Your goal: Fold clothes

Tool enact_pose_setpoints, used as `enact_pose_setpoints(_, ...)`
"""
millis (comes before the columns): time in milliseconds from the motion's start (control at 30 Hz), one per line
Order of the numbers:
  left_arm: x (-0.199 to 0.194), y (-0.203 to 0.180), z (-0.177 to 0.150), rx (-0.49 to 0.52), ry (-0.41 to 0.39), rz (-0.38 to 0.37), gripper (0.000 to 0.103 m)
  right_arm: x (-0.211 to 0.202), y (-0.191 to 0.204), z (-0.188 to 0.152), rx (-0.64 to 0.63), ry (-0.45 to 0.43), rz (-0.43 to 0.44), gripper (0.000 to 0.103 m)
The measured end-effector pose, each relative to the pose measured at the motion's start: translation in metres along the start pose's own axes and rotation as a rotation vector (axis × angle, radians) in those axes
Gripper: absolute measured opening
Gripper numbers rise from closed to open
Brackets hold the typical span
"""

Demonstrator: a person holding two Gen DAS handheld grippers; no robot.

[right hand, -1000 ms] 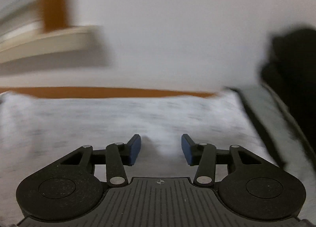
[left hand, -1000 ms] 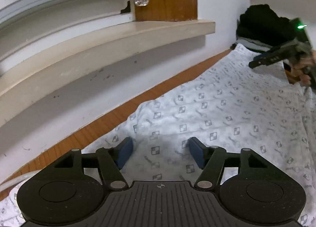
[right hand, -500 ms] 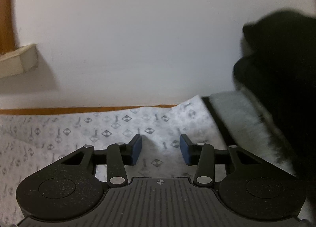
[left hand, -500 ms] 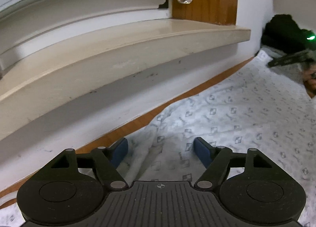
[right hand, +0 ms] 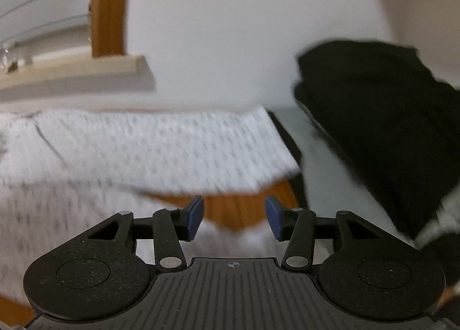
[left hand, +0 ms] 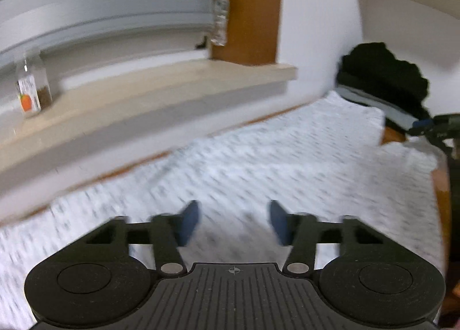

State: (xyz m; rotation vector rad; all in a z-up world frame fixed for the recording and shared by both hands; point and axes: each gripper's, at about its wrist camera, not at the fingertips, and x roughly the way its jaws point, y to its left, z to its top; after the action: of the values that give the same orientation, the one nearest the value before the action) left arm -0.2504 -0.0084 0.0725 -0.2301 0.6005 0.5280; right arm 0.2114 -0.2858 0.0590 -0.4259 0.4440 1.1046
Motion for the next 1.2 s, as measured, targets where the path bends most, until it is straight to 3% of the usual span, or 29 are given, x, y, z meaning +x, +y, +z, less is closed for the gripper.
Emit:
enact_pose_setpoints(200, -0.015, -0.038, -0.032, -0.009, 0.007, -0.050, 0.038, -0.021, -0.019, -0.036, 0.052, 0.007, -0.047, 0.048)
enact_pose_setpoints(400, -0.015, -0.061, -0.050, 0.050, 0.036, -0.062, 0.047, -0.011, -0.021, -0.051, 0.062, 0.048, -0.023, 0.049)
enact_pose_setpoints(500, -0.011, -0.066, -0.054, 0.089, 0.051, -0.048, 0.040, -0.008, -0.027, -0.051, 0.089, 0.039, 0.007, 0.047)
enact_pose_setpoints(567, -0.008, -0.064, -0.056, 0.093, 0.056, -0.053, 0.022, -0.011, -0.033, -0.054, 0.121, 0.034, 0.045, 0.030)
enact_pose_setpoints(633, -0.009, -0.062, -0.057, 0.090, 0.062, -0.070, 0.014, -0.018, -0.038, -0.056, 0.138, 0.031, 0.052, 0.014)
enact_pose_setpoints(767, -0.016, -0.057, -0.056, 0.086, 0.069, -0.089, 0.010, -0.047, -0.050, -0.057, 0.138, 0.028, 0.023, 0.010)
enact_pose_setpoints(900, -0.025, -0.051, -0.056, 0.062, 0.062, -0.105, 0.010, -0.090, -0.065, -0.066, 0.134, 0.026, -0.009, 0.010)
enact_pose_setpoints(1033, -0.023, -0.051, -0.056, 0.055, 0.065, -0.099, 0.016, -0.097, -0.074, -0.078, 0.163, 0.048, -0.030, 0.013)
enact_pose_setpoints(1067, -0.022, -0.052, -0.056, 0.058, 0.062, -0.092, 0.022, -0.096, -0.075, -0.079, 0.173, 0.043, -0.034, 0.017)
enact_pose_setpoints(1200, -0.021, -0.058, -0.054, 0.074, 0.055, -0.079, 0.031, -0.084, -0.075, -0.077, 0.211, 0.027, -0.012, 0.037)
